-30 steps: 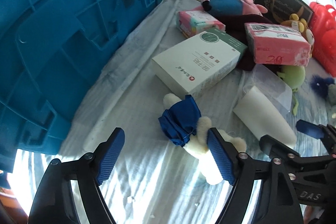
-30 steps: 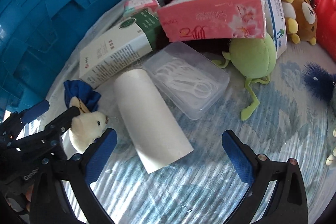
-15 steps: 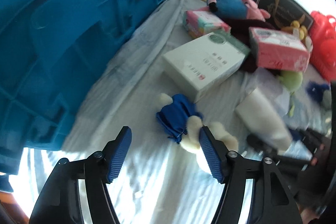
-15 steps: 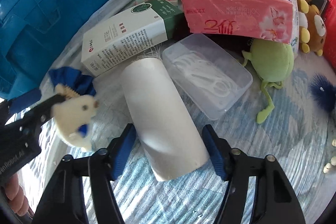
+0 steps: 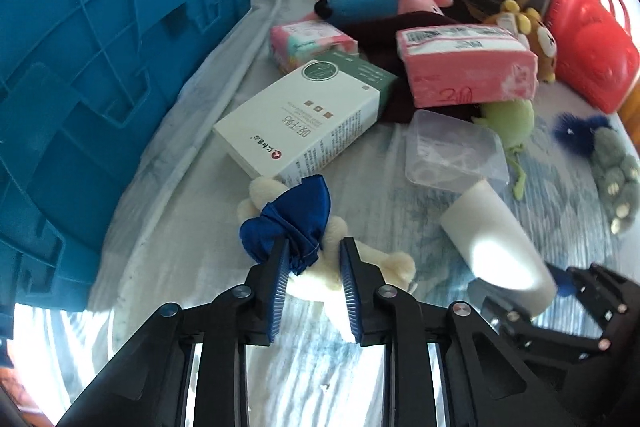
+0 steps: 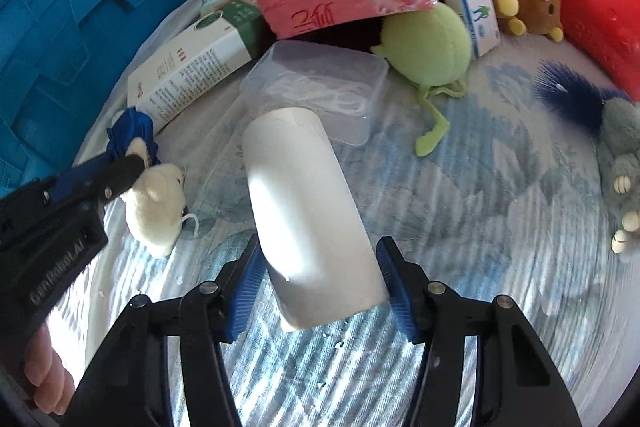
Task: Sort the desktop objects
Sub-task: 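Grasp the white paper roll with the right tool, then carry the paper roll with the right tool over the blue bin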
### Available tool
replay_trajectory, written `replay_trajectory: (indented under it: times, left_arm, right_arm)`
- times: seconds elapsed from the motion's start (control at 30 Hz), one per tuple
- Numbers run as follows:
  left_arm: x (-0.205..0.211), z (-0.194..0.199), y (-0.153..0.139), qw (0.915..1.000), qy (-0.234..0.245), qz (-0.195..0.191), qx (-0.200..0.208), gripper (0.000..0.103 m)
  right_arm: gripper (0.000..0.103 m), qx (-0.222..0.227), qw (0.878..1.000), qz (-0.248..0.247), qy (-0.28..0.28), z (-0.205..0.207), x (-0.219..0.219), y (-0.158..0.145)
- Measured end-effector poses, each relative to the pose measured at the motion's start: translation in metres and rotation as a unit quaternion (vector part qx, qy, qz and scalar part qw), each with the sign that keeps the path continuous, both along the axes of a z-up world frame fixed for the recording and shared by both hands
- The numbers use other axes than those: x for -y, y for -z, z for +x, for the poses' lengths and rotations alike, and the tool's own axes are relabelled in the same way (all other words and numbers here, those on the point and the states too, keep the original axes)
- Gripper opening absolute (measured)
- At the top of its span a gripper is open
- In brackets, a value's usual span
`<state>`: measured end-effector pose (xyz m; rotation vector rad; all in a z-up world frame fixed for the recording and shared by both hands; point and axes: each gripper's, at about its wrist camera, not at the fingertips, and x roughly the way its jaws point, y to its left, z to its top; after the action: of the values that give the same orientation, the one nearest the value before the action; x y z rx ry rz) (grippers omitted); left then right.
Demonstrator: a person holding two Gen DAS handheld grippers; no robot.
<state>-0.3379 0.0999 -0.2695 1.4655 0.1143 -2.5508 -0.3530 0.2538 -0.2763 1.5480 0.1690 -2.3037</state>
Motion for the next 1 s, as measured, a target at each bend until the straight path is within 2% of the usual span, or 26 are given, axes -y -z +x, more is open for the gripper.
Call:
replay_trajectory:
  times: [0.07, 0.1, 0.4, 0.53, 1.0]
  left_arm:
    - [-0.001, 0.004, -0.004, 1.0, 0.005, -0.002, -0.003, 0.015]
    - [-0.002, 0.006, -0.007, 1.0, 0.008, -0.003, -0.004, 0.001]
    - [0.0, 0.023, -0.028, 0.9993, 0.017, -0.022, -0.024, 0.001]
    - [0.0, 0.033, -0.048, 0.9983, 0.018, -0.028, -0.047, 0.001]
    - [-0.01, 0.066, -0.125, 0.9904, 0.02, -0.053, -0.126, 0.001]
  right_arm:
    - [0.055, -0.005, 1.0, -0.004, 0.003, 0.003, -0.002, -0.005]
    - [0.055, -0.007, 1.0, -0.006, 0.004, 0.004, -0.003, -0.008]
    - [0.049, -0.033, 0.999, -0.02, 0.004, 0.017, -0.002, -0.039]
    - [0.046, -0.049, 0.998, -0.028, 0.003, 0.015, 0.024, -0.046]
    - [0.045, -0.125, 0.991, -0.049, -0.003, 0.041, 0.013, -0.121]
